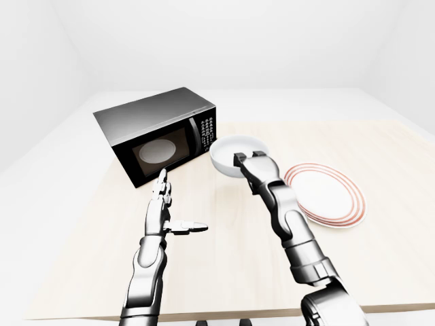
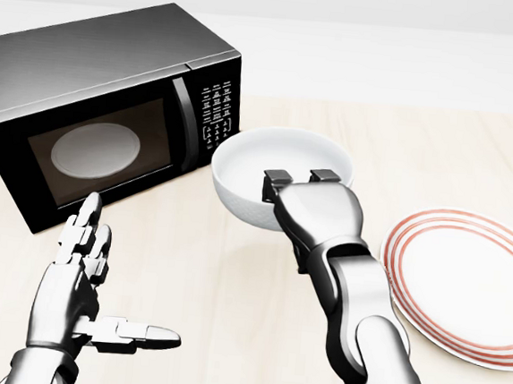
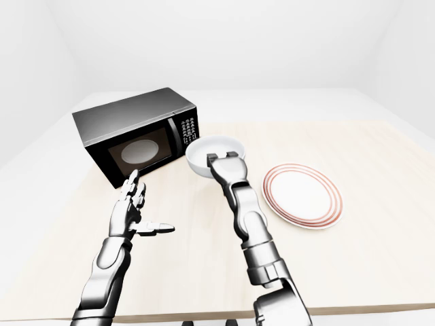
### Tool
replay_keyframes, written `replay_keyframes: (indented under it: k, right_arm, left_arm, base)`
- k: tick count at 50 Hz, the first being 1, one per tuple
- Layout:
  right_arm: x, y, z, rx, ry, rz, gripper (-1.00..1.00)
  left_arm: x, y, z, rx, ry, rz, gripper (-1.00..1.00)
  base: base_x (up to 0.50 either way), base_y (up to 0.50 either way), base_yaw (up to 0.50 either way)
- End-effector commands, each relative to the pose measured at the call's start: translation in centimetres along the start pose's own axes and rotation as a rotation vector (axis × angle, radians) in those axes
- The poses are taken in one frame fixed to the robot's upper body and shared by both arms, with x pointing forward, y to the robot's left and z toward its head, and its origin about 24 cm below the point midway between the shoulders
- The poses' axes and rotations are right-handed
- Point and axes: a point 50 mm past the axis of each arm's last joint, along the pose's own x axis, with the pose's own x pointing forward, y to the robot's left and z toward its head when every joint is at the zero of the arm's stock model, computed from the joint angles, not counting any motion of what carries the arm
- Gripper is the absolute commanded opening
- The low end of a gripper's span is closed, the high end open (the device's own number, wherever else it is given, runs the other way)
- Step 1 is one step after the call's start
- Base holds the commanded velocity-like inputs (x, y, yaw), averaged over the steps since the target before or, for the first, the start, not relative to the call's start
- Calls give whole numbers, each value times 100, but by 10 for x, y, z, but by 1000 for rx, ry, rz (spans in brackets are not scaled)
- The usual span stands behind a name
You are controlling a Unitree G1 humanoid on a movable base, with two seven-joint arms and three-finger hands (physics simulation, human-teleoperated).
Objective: Pick up the white bowl and put it on the plate.
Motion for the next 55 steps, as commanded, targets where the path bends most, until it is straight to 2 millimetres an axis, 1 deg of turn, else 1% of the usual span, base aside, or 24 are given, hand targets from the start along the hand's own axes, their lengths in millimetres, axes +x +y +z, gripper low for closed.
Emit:
replay_keyframes:
  k: [1, 8, 19, 30, 36, 45, 55]
  right_arm:
    - [3, -9, -17, -41, 48, -59, -100]
    - [4, -17, -31, -33, 83, -73, -100]
    - [0, -19, -54, -8, 143, -92, -100]
    - [-2, -18, -66, 16, 177, -109, -100]
    - [-2, -21, -72, 25, 189, -123, -100]
    - [-8, -23, -86, 30, 219, -132, -100]
    - [-13, -21, -97, 38, 248, -133, -100]
  left_arm:
    - [0, 0, 0, 0, 0, 0, 100]
    - [0, 0, 0, 0, 0, 0, 100]
    - [0, 0, 0, 0, 0, 0, 100]
    - [0, 0, 0, 0, 0, 0, 100]
    - [0, 0, 0, 0, 0, 0, 100]
    - [0, 0, 0, 0, 0, 0, 100]
    - [0, 0, 0, 0, 0, 0, 100]
  base:
    - [0, 0, 0]
    - [0, 0, 0]
    - [0, 0, 0]
    - [0, 0, 0]
    - [0, 0, 0]
    - [0, 0, 0]
    - [0, 0, 0]
